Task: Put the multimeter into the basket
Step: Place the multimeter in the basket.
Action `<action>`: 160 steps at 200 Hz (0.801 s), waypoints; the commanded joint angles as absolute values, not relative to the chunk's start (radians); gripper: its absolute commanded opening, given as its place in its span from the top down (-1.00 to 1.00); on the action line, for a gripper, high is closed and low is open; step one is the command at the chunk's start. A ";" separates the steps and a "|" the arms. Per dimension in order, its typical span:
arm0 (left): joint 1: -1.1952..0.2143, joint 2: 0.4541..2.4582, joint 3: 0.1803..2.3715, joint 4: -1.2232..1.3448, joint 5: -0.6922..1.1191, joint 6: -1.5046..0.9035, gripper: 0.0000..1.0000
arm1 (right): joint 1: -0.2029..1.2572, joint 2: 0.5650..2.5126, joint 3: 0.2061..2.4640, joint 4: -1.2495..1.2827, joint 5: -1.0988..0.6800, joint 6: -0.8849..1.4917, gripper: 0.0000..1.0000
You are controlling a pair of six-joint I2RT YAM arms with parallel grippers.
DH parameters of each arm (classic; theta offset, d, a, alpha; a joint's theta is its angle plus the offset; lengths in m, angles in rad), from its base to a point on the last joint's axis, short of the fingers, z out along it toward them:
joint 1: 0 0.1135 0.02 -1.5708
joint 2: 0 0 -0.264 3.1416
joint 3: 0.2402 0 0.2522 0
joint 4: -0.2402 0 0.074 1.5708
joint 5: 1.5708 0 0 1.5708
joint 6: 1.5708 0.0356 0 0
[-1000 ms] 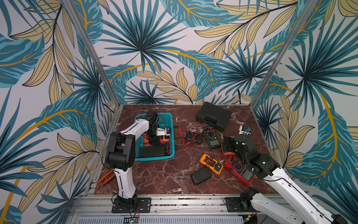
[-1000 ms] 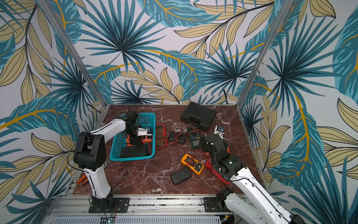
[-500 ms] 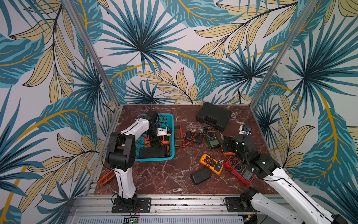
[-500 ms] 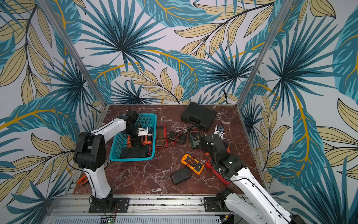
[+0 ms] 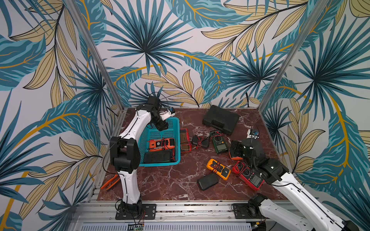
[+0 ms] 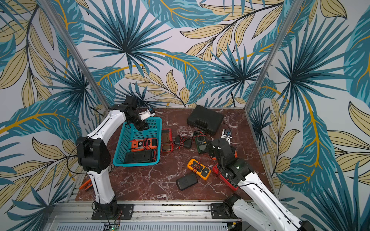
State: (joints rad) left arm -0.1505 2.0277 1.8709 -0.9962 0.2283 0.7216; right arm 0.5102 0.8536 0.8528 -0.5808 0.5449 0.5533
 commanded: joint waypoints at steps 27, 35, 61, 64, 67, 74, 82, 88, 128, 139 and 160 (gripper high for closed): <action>-0.150 2.136 1.836 -1.020 0.081 0.603 0.02 | 0.509 0.808 0.860 -0.589 0.571 0.552 -0.99; -0.153 2.137 1.824 -1.003 0.059 0.598 0.08 | 0.508 0.804 0.856 -0.585 0.571 0.551 -0.99; -0.176 2.143 1.791 -0.992 0.004 0.617 0.12 | 0.508 0.809 0.848 -0.574 0.558 0.552 -0.99; -0.180 2.144 1.785 -0.993 -0.002 0.624 0.11 | 0.509 0.811 0.848 -0.574 0.558 0.551 -0.99; -0.185 2.144 1.780 -0.996 -0.005 0.634 0.09 | 0.509 0.812 0.848 -0.574 0.558 0.553 -0.99; -0.198 2.144 1.769 -1.013 0.000 0.663 0.02 | 0.508 0.814 0.848 -0.576 0.558 0.555 -0.99; -0.209 2.144 1.754 -1.035 0.019 0.696 -0.09 | 0.508 0.816 0.848 -0.579 0.559 0.556 -0.99; -0.217 2.146 1.745 -1.047 0.028 0.717 -0.12 | 0.509 0.816 0.847 -0.581 0.561 0.557 -0.99; -0.227 2.145 1.728 -1.090 0.056 0.755 -0.18 | 0.509 0.810 0.842 -0.586 0.561 0.553 -0.99; -0.225 2.139 1.726 -1.084 0.050 0.747 -0.20 | 0.508 0.810 0.842 -0.590 0.560 0.549 -0.99; -0.216 2.114 1.736 -1.053 0.033 0.708 -0.32 | 0.509 0.811 0.846 -0.597 0.558 0.543 -0.99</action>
